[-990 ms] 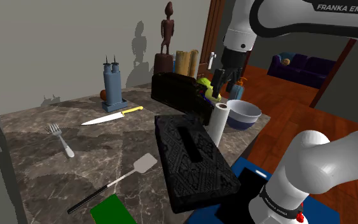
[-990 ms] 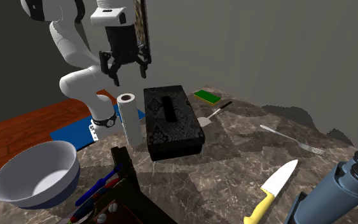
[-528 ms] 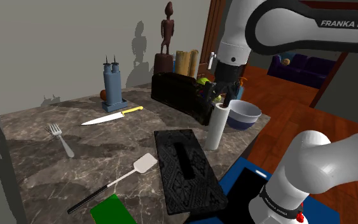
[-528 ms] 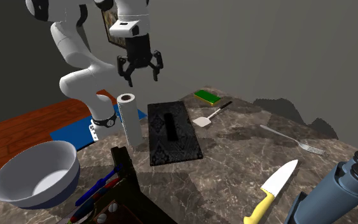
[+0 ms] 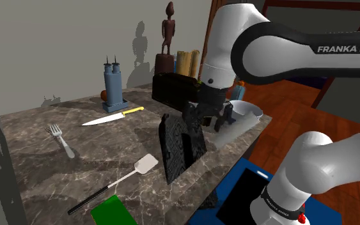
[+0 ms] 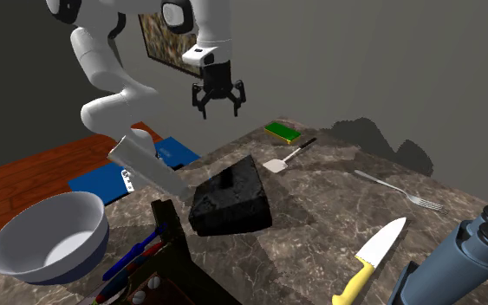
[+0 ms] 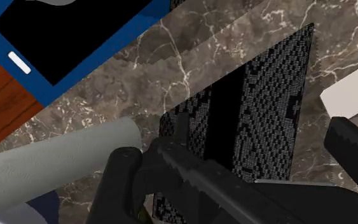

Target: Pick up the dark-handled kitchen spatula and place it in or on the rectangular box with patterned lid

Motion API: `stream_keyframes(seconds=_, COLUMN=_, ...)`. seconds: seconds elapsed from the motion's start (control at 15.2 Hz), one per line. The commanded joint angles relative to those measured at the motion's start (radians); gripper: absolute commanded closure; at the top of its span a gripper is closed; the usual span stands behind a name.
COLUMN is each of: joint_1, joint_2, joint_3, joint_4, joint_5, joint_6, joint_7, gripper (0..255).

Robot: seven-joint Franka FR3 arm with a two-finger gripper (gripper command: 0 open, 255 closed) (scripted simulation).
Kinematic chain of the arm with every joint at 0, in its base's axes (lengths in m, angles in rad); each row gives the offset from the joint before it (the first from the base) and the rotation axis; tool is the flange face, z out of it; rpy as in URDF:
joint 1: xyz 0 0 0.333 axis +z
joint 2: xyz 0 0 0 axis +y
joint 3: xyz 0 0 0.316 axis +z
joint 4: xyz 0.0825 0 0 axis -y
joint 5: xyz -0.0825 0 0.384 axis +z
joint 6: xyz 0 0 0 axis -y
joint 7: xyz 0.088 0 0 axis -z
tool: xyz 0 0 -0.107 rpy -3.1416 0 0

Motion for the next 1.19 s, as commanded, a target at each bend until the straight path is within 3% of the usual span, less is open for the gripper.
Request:
stream_keyframes(seconds=0.0, joint_1=-0.019, joint_2=0.039, joint_3=0.068, joint_4=0.012, joint_5=0.042, joint_6=0.037, joint_7=0.118, gripper=0)
stream_keyframes(seconds=0.4, joint_1=-0.107, joint_2=0.193, joint_3=0.279, joint_4=0.085, joint_5=0.12, joint_6=0.159, joint_7=0.451, gripper=0)
stream_keyframes(seconds=0.73, joint_1=-0.243, joint_2=0.375, joint_3=0.484, joint_4=0.187, joint_5=0.102, joint_6=0.275, joint_7=0.745, gripper=0)
stream_keyframes(seconds=0.99, joint_1=-0.421, joint_2=0.578, joint_3=0.707, joint_4=0.288, joint_5=-0.024, joint_6=0.375, joint_7=1.034, gripper=0)
stream_keyframes(seconds=1.06, joint_1=-0.483, joint_2=0.653, joint_3=0.783, joint_4=0.315, joint_5=-0.095, joint_6=0.401, joint_7=1.13, gripper=0)
stream_keyframes(seconds=1.12, joint_1=-0.552, joint_2=0.764, joint_3=0.873, joint_4=0.342, joint_5=-0.217, joint_6=0.426, joint_7=1.261, gripper=0)
